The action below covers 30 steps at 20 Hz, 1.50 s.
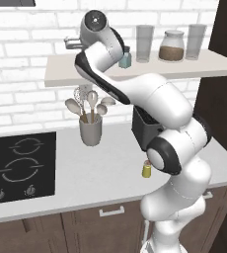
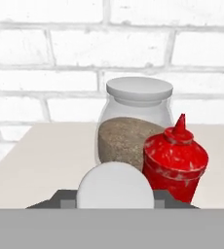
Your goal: Put the shaker and condiment bottle from the counter next to their counterparts in the cabinet.
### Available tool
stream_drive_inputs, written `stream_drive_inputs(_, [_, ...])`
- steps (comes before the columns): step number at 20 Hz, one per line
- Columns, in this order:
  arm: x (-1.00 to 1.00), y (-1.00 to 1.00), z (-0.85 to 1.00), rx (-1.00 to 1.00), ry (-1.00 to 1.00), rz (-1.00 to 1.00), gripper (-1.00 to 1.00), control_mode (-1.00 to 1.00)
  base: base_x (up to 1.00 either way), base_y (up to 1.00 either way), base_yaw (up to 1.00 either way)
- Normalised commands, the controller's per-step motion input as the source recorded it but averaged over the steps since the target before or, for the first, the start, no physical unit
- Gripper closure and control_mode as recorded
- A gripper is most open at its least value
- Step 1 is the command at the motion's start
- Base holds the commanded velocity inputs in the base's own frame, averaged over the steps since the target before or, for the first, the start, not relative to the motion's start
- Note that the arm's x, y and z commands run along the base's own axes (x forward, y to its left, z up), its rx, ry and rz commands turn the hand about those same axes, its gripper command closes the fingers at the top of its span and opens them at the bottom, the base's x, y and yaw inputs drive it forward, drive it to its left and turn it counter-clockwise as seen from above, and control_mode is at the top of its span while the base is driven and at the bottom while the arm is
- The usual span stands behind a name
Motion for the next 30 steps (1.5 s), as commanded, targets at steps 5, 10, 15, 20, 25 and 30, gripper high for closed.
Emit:
stream_drive_inputs(5, [0.33, 0.00, -0.37, 0.00, -0.04, 0.00, 1.00, -1.00, 0.00, 0.00, 0.00])
stream_drive_inputs(10, [0.30, 0.00, -0.25, 0.00, 0.00, 0.00, -1.00, -1.00, 0.00, 0.00, 0.00])
stream_drive_inputs(15, [0.13, -0.01, -0.23, 0.00, 0.00, 0.00, -1.00, -1.00, 0.00, 0.00, 0.00])
stream_drive_inputs(20, [0.00, 0.00, -0.22, 0.00, -0.04, 0.00, -1.00, -1.00, 0.00, 0.00, 0.00])
stream_drive_inputs(25, [-0.08, 0.00, -0.06, 0.01, -0.05, 0.00, -1.00, -1.00, 0.00, 0.00, 0.00])
stream_drive_inputs(30, [-0.31, 0.00, 0.00, 0.05, -0.02, 0.00, -1.00, -1.00, 0.00, 0.00, 0.00])
